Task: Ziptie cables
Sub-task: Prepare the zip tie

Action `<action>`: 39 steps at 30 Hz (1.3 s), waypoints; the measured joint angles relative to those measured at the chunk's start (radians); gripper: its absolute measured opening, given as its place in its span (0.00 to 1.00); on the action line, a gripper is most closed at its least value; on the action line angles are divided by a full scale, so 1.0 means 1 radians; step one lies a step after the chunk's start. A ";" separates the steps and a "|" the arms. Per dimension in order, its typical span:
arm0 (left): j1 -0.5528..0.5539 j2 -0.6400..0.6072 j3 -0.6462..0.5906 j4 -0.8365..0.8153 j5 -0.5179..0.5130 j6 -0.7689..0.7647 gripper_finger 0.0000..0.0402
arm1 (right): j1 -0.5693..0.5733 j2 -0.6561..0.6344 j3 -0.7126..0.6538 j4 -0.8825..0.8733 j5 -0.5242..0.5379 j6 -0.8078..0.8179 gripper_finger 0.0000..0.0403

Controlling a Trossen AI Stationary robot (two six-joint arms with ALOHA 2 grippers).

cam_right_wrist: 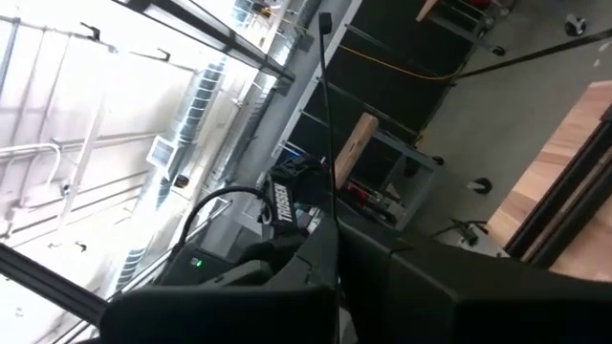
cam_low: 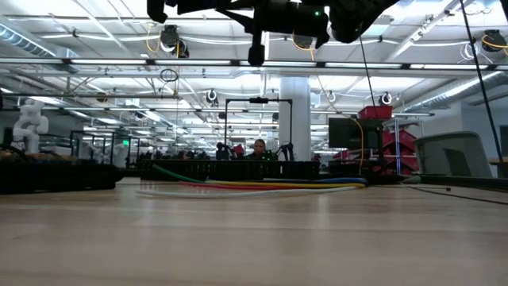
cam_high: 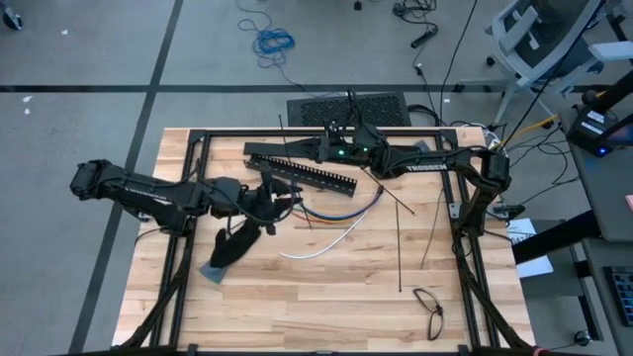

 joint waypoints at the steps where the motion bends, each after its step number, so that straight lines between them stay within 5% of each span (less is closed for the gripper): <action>1: 0.000 0.003 0.000 0.002 0.015 -0.021 0.30 | 0.000 0.000 0.000 0.010 0.000 0.000 0.00; 10: 0.013 0.012 0.000 0.033 0.099 -0.376 0.30 | 0.000 0.000 0.000 0.039 0.005 -0.040 0.00; 27: 0.046 0.013 0.000 0.086 0.003 -0.370 0.30 | 0.049 0.000 0.000 0.069 0.076 -0.108 0.00; 39: 0.044 0.013 0.000 -0.011 -0.021 -0.133 0.30 | 0.039 0.001 0.000 0.105 0.079 -0.058 0.00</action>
